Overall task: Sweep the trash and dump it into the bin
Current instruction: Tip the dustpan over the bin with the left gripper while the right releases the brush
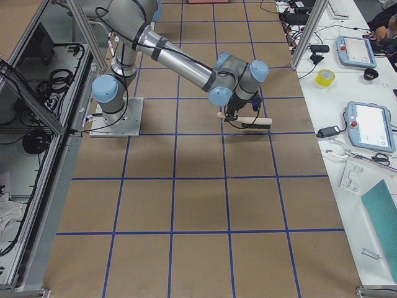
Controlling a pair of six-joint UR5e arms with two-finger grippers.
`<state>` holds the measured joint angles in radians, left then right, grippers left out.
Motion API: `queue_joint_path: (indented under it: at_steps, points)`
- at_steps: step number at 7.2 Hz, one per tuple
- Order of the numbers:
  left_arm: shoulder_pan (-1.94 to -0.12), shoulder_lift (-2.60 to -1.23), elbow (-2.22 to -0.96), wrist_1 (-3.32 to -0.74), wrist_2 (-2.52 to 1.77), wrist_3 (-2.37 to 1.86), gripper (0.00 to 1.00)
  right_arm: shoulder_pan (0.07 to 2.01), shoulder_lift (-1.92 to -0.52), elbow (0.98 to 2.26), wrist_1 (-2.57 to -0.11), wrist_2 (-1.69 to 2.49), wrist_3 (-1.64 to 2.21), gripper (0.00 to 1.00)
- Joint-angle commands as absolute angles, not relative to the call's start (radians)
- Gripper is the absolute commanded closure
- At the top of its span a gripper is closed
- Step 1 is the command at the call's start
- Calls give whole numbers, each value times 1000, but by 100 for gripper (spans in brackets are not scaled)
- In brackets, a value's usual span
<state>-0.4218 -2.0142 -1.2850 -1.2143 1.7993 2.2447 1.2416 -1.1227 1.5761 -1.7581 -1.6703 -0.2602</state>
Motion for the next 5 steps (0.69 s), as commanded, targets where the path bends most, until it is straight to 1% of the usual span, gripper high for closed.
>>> queue_joint_path:
  at_steps: [1, 3, 4, 5]
  points:
    - [-530, -2006, -1308, -1140, 1995, 2229, 100, 1239, -1123, 1595, -1758, -1666, -299, 100]
    - [-535, -1997, -1353, -1088, 2006, 2273, 100, 1239, -1121, 1597, -1758, -1670, -314, 100]
    - [-538, -1996, -1379, -1021, 2008, 2320, 100, 1239, -1121, 1597, -1761, -1672, -318, 100]
    - [-584, -1984, -1396, -949, 2038, 2360, 100, 1239, -1120, 1597, -1763, -1672, -316, 100]
